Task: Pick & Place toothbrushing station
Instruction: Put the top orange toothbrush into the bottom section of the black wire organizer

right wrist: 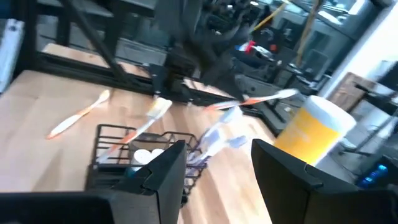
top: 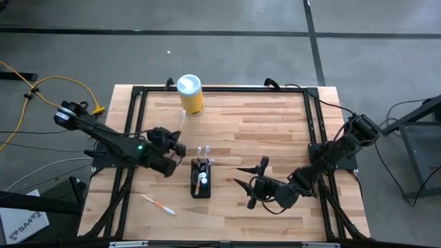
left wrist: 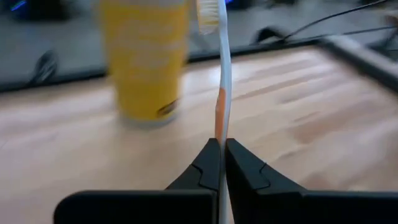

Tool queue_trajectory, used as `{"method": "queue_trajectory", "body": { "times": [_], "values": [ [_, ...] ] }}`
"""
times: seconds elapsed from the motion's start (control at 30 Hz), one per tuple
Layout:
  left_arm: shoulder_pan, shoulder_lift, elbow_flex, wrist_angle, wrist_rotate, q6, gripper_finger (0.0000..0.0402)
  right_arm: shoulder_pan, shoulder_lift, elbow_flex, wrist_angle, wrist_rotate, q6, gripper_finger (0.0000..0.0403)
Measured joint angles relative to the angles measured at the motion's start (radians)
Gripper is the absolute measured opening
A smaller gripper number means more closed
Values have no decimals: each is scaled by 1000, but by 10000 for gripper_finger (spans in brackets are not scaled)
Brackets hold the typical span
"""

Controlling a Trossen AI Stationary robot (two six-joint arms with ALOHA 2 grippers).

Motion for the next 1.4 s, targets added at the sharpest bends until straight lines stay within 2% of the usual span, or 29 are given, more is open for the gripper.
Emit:
{"method": "queue_trajectory", "body": {
  "times": [0.1, 0.23, 0.4, 0.5, 0.63, 0.77, 0.93, 1.07, 1.4],
  "values": [
    [-42, -57, 0, 181, -45, 255, 3, -28, 0, 0, 7, -99, -1, 174],
    [-79, -101, 0, 486, -41, 652, 3, -68, 0, 0, 49, -227, -7, 174],
    [-106, -100, 1, 850, 81, 1076, 3, -101, 0, 0, 149, -290, -95, 174],
    [-110, -80, 2, 992, 186, 1228, 3, -123, 0, 0, 215, -344, -147, 174],
    [-109, -48, 2, 1058, 296, 1293, 3, -160, 0, 0, 275, -435, -167, 174],
    [-100, -1, 2, 1096, 353, 1305, 3, -195, 0, 0, 308, -493, -160, 174],
    [-97, 65, 2, 1220, 426, 1375, 3, -235, 0, 0, 334, -583, -114, 174],
    [-94, 99, 1, 1286, 476, 1414, 3, -250, 0, 0, 335, -586, -93, 174],
    [-82, 113, 1, 1312, 541, 1419, 3, -265, 0, 0, 370, -582, -106, 174]
  ]
}}
